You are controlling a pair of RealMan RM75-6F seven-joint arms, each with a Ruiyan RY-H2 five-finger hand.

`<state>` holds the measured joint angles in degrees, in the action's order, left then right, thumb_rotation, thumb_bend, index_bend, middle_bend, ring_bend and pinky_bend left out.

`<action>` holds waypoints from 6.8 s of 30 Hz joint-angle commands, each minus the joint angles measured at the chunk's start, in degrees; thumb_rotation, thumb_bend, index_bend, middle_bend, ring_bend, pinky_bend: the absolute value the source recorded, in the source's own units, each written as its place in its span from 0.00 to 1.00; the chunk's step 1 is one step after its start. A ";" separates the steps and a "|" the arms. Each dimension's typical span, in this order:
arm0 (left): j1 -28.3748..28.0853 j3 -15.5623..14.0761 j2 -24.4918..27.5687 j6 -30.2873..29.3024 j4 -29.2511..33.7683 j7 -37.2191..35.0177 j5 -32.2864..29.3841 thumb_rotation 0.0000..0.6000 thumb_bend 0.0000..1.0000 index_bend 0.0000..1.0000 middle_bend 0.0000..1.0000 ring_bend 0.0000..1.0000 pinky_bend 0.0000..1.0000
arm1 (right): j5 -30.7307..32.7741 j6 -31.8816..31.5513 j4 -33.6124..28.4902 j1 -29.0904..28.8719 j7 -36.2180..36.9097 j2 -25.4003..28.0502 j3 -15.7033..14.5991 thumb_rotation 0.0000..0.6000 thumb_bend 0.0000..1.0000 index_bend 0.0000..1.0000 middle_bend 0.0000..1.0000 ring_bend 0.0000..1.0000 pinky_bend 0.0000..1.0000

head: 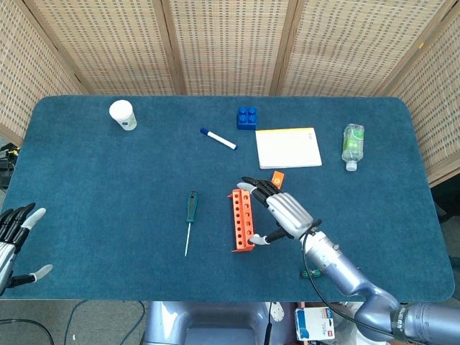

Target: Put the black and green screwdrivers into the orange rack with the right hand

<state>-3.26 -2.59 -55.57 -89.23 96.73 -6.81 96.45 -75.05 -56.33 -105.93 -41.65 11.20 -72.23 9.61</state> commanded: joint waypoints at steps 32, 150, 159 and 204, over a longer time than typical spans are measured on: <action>-0.14 -0.09 0.18 0.15 -0.06 -0.50 0.08 1.00 0.00 0.00 0.00 0.00 0.00 | -4.76 -3.89 -2.79 3.24 4.42 5.55 3.29 1.00 0.00 0.06 0.00 0.00 0.00; -1.05 -0.41 0.78 1.79 0.46 -1.67 -0.09 1.00 0.00 0.00 0.00 0.00 0.00 | 2.82 5.09 7.28 3.57 34.99 8.07 6.72 1.00 0.43 0.61 0.00 0.00 0.00; -1.08 -0.08 0.64 1.91 0.37 -1.51 -0.92 1.00 0.00 0.00 0.00 0.00 0.00 | 12.36 10.73 7.27 -1.18 36.81 2.75 12.52 1.00 0.43 0.61 0.00 0.00 0.00; -1.52 -0.10 0.02 3.07 1.28 1.03 -1.17 1.00 0.00 0.00 0.00 0.00 0.00 | -11.38 6.24 23.08 -4.22 60.63 -9.50 5.08 1.00 0.43 0.66 0.01 0.00 0.00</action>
<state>-4.77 -2.67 -55.53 -86.18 97.97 -5.83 95.23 -86.39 -49.83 -83.23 -45.92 71.92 -81.77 15.01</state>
